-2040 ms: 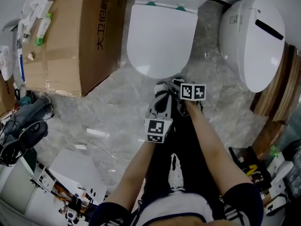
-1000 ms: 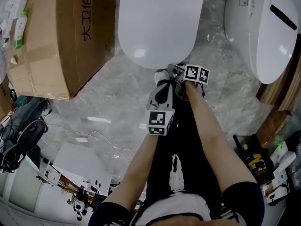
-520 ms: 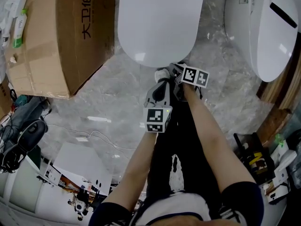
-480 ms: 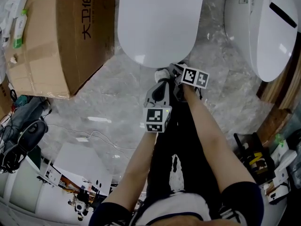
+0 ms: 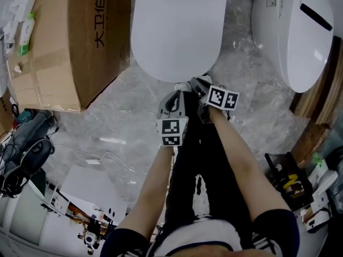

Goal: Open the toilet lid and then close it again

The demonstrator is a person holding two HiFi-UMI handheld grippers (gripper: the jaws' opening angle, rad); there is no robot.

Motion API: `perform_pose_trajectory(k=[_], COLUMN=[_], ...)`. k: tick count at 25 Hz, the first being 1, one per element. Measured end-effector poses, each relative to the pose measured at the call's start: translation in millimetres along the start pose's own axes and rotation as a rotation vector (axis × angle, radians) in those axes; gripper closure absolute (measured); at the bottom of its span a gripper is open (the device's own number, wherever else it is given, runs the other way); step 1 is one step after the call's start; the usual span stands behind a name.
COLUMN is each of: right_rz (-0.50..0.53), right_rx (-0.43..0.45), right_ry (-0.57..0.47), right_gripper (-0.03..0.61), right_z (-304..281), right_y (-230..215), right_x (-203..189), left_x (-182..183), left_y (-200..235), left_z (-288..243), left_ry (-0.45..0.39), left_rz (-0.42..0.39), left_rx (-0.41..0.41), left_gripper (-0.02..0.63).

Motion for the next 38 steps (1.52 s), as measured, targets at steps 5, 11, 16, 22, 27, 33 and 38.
perform_pose_trajectory(k=[5, 11, 16, 22, 27, 33, 38], right_rz=[0.018, 0.023, 0.025, 0.037, 0.049, 0.052, 0.116], right_rx=[0.059, 0.101, 0.116, 0.135, 0.161, 0.188, 0.229], right_ry=[-0.045, -0.07, -0.082, -0.092, -0.105, -0.117, -0.146], right_gripper=[0.512, 0.511, 0.511, 0.509, 0.509, 0.508, 0.499], right_z=[24, 47, 58, 65, 72, 78, 85], right_y=[15, 31, 37, 45, 51, 54, 60], right_x=[6, 15, 20, 26, 30, 34, 40], left_x=[1, 10, 16, 16, 29, 35, 46], left_y=[12, 19, 24, 35, 34, 33, 30], left_z=[5, 14, 12, 11, 13, 13, 19], left_ry=[-0.018, -0.097, -0.194, -0.28, -0.31, -0.401, -0.435], left_rz=[0.088, 0.348, 0.637, 0.787, 0.763, 0.841, 0.803], left_rx=[0.039, -0.01, -0.134, -0.197, -0.231, -0.275, -0.276], left_gripper=[0.572, 0.509, 0.503, 0.503, 0.503, 0.515, 0.518])
Point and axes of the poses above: the fingertips, and each gripper's own axes: z backward along the fingers, y to its left, x out of its top, the point moved 8 cm from there along z, backward along the fingers, and after that the axes turned 11 degrees about -x, right-handed, at the moved point
